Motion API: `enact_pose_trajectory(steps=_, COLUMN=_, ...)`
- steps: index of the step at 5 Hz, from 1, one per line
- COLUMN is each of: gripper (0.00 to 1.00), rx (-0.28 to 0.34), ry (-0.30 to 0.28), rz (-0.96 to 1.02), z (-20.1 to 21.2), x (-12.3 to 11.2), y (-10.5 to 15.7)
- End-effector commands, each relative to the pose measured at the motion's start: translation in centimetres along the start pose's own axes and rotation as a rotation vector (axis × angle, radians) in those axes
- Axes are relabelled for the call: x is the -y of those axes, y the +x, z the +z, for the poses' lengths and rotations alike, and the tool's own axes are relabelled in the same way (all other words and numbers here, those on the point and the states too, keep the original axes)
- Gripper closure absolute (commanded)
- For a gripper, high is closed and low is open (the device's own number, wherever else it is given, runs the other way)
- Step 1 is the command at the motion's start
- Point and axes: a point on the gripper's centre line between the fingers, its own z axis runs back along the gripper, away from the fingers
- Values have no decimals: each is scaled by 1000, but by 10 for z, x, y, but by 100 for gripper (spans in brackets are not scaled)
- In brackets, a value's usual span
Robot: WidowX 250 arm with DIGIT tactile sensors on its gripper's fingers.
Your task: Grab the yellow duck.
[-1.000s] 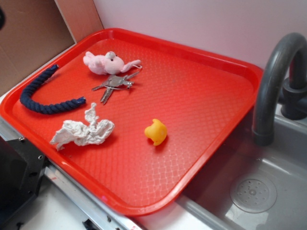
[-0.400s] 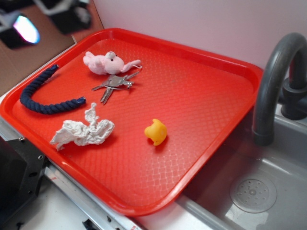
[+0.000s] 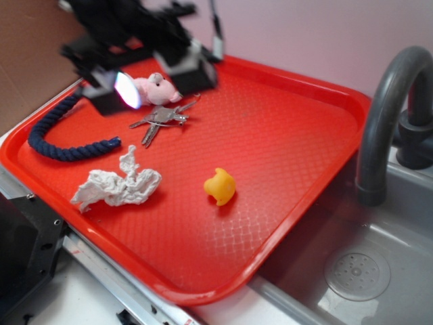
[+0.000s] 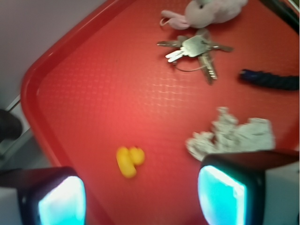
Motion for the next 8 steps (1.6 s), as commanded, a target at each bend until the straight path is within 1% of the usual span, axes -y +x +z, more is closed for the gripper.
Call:
enact_pose_trajectory(steps=1, gripper=0, rx=-3, ry=16, rz=3, z=-38, x=16, y=-8)
enact_pose_trajectory(steps=2, gripper=0, rx=6, ry=69, rz=0, z=-62, x=13, y=-11)
enact_pose_trajectory(steps=3, gripper=0, rx=12, ry=91, rz=19, z=-76, x=9, y=-5)
enact_pose_trajectory(steps=4, gripper=0, rx=-7, ry=111, rz=-3, z=-90, x=12, y=-4)
enact_pose_trajectory(steps=5, gripper=0, rx=-3, ry=126, rz=-14, z=-98, x=15, y=-8)
enact_pose_trajectory(steps=6, gripper=100, rx=0, ry=119, rz=-30, z=-98, x=14, y=-9)
enact_pose_trajectory(steps=7, gripper=100, rx=-2, ry=101, rz=-37, z=-89, x=12, y=-6)
enact_pose_trajectory(steps=8, gripper=100, rx=-29, ry=23, rz=-107, z=-53, x=6, y=15)
